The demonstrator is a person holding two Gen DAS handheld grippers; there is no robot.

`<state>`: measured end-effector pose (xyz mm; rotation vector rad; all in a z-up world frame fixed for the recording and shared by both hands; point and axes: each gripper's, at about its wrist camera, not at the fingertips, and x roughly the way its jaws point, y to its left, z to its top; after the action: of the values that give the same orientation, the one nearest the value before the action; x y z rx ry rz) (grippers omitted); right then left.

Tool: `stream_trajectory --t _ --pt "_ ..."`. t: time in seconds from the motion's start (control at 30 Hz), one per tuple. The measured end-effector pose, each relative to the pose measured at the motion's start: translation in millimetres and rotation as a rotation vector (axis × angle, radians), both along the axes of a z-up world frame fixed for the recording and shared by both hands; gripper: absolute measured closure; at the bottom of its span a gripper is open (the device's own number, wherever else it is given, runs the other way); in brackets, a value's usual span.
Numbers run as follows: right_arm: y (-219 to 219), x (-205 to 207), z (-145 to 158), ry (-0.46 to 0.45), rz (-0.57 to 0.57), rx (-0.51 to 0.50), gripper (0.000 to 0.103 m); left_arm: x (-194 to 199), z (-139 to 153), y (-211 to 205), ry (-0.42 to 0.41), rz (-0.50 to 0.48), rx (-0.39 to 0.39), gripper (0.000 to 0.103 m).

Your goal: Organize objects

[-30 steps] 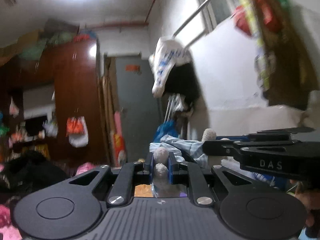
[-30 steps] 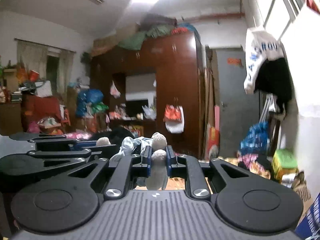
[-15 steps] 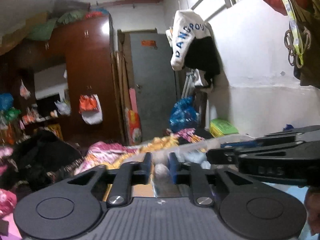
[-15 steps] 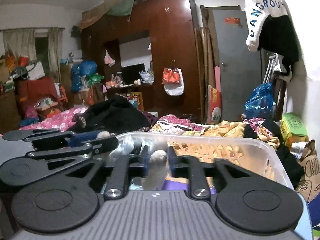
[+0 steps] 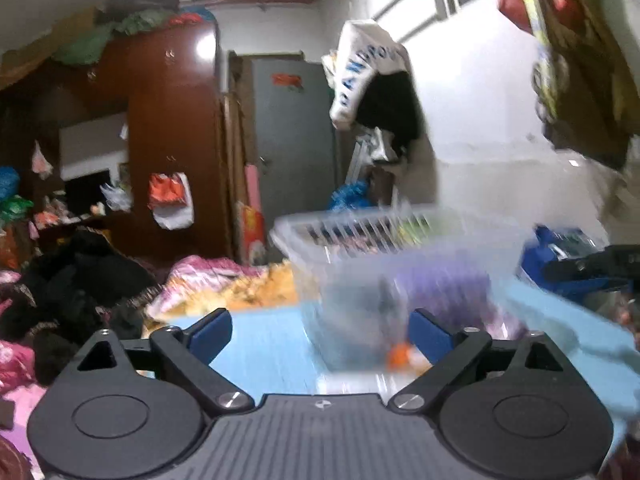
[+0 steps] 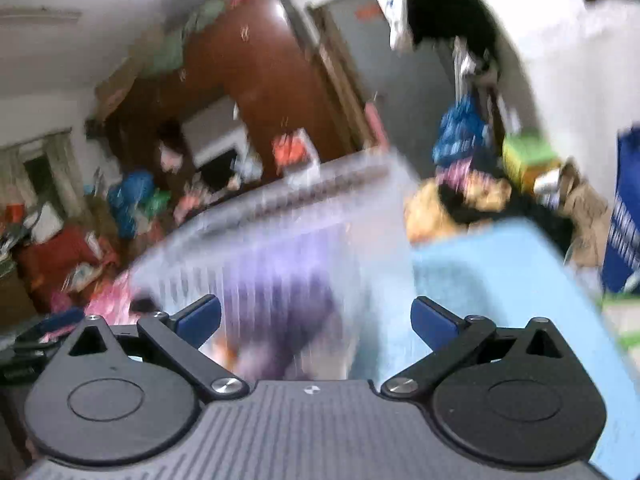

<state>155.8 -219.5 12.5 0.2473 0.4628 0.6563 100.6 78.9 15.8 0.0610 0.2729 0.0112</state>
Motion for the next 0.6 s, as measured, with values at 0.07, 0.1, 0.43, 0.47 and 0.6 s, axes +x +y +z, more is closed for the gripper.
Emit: stream_trajectory --t 0.07,0.1,0.43,0.47,0.6 --pt "7 8 -12 0.033 0.007 -0.062 0.000 1 -13 1 0.034 -0.017 -0.002 0.003" --pt "13 12 -16 0.041 0.008 -0.099 0.000 4 -16 0 0.052 -0.017 0.000 0.003" --pt "28 45 -18 0.109 0.021 -0.171 0.018 23 -32 -6 0.136 0.023 -0.013 0.003" --pt "29 48 -21 0.130 0.032 -0.178 0.024 24 -33 -7 0.140 0.025 -0.009 0.003" --pt "28 42 -25 0.122 0.045 -0.198 0.042 29 -34 -8 0.157 -0.001 -0.025 0.013"
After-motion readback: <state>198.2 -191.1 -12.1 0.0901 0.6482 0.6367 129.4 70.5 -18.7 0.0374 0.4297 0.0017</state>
